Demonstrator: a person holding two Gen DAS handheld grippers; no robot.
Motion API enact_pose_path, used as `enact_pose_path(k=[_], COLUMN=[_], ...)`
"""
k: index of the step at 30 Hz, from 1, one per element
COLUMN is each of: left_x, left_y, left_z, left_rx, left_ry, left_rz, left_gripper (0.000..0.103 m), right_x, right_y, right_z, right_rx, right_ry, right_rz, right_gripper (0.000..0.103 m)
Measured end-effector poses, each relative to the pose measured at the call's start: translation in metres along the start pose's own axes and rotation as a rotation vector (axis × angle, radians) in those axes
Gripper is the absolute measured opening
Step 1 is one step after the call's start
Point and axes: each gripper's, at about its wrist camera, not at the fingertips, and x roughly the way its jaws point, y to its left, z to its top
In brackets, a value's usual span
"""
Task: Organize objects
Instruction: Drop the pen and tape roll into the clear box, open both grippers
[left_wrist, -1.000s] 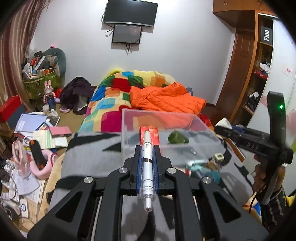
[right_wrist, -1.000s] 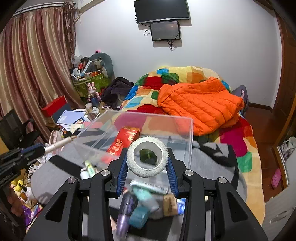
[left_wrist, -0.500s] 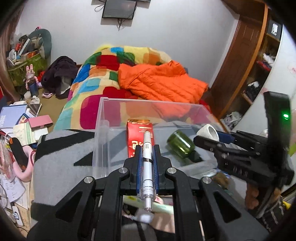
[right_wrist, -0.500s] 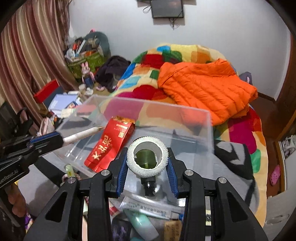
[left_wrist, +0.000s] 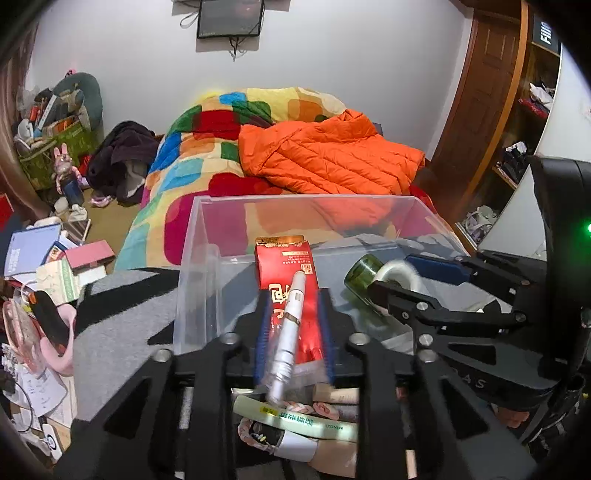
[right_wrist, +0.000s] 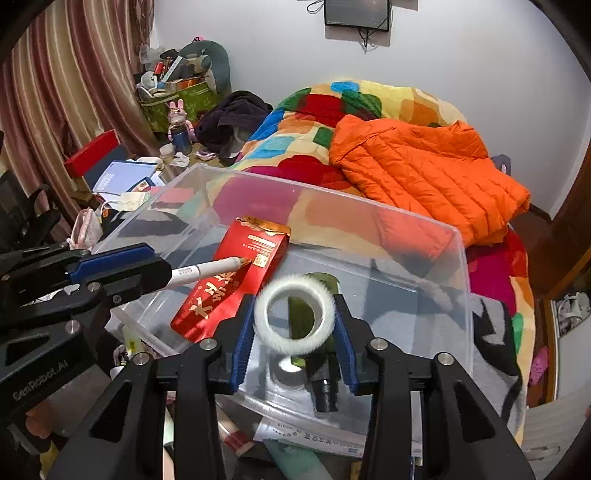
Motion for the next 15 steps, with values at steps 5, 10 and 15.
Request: enact_pose_path(k=[5, 10, 15], left_x=[-0.020, -0.052, -0.074], left_y=[-0.007, -0.016, -0.019], left_z=[0.002, -0.003, -0.019], left_rx=[0.024, 0.038, 0.036], left_ry=[-0.056, -0.127, -0.171], left_rz=[0.024, 0.039, 0.062], left_gripper=[0.060, 0.088, 0.100], right_x=[-0.022, -0.056, -0.084], right_y=[0.000, -0.007, -0.017], right_z=[-0.002, -0.014, -0.032], right_rx=[-0.006, 0.016, 0.047], right_ry=[-0.054, -0.118, -0.156], right_rz=[-0.034, -0.061, -0.083], right_gripper=[0.058, 0.075, 0.081])
